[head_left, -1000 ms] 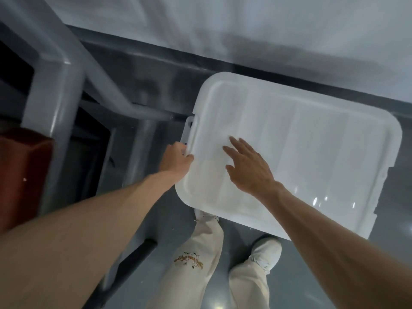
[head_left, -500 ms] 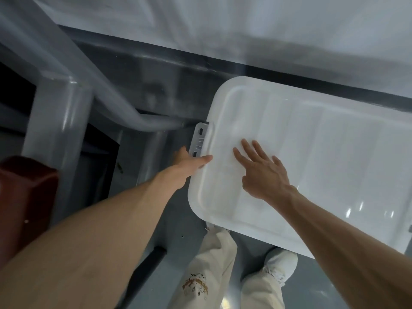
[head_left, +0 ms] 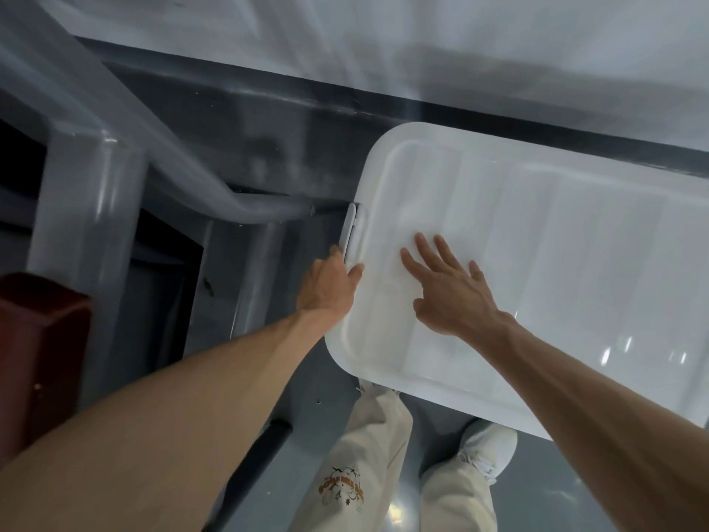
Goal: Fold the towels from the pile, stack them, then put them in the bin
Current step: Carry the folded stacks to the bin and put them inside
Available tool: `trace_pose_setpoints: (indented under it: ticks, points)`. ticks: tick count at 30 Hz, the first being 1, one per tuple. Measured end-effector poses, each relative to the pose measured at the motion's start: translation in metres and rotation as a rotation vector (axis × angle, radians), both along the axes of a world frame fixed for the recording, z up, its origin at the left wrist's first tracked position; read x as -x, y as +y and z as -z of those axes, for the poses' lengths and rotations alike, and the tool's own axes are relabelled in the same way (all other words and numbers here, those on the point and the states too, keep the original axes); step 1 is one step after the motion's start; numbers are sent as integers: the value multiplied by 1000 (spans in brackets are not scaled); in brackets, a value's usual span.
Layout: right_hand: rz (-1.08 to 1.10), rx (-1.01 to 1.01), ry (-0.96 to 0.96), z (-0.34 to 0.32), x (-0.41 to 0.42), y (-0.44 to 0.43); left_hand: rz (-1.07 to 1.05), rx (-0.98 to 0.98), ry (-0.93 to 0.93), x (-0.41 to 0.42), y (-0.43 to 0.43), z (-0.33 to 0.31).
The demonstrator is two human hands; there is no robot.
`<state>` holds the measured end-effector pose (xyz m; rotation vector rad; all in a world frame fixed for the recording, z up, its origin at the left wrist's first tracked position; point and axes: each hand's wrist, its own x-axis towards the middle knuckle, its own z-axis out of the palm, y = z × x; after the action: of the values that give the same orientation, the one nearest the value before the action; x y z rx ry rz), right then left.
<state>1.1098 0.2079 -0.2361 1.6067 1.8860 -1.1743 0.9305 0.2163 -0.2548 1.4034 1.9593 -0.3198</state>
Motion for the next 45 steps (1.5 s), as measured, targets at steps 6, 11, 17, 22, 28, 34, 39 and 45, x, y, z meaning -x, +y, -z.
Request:
trace_pose_setpoints:
  ticks: [6, 11, 17, 22, 28, 34, 39, 45]
  points:
    - [2, -10, -1, 0, 3, -2, 46, -18, 34, -4, -3, 0]
    - [15, 12, 0, -2, 5, -1, 88, -46, 27, -8, -4, -2]
    - [26, -5, 52, -1, 2, -3, 40, -26, 44, -18, -6, -4]
    - [261, -59, 244, -9, -20, -4, 130, -27, 95, -27, -9, -24]
    - [614, -145, 240, -26, -110, -41, 418, -141, -32, -96, -34, -48]
    - [953, -248, 125, -27, -215, -96, 819, -60, -169, -200, -66, -50]
    - [1146, -243, -16, -11, -275, -128, 971, 18, -39, -258, -83, -29]
    - [1423, -44, 49, 29, -298, -138, 1079, -16, 128, -269, -104, 4]
